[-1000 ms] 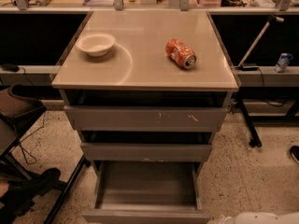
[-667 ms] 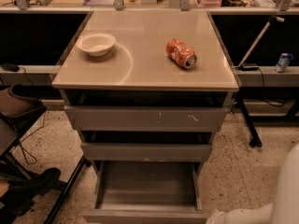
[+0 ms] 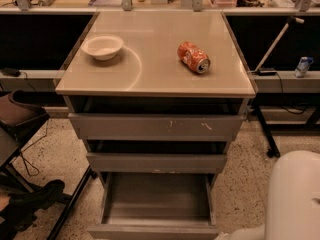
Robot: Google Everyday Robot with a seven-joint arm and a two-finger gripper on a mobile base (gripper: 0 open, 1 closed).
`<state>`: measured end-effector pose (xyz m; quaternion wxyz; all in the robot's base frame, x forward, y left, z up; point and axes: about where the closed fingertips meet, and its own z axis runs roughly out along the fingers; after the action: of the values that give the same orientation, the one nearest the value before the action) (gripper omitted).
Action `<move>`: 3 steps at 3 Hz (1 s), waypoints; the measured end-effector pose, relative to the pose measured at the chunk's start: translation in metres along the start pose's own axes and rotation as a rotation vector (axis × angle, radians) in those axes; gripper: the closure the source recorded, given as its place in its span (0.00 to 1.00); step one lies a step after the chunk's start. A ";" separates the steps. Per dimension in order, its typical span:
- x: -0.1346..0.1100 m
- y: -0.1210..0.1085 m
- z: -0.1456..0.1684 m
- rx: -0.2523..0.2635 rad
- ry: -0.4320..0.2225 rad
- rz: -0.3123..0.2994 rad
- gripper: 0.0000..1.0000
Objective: Close bottom drawer
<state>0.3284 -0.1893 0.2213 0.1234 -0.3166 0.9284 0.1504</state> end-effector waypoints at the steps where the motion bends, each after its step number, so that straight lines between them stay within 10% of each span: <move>1: 0.018 0.011 0.012 -0.043 0.009 -0.017 0.00; 3: 0.012 0.042 0.089 -0.205 -0.023 -0.090 0.00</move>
Offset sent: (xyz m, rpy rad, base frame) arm -0.0500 0.0521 -0.1186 0.2429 0.1356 0.1688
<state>0.3047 -0.1326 0.1435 0.1075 -0.3673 0.8916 0.2423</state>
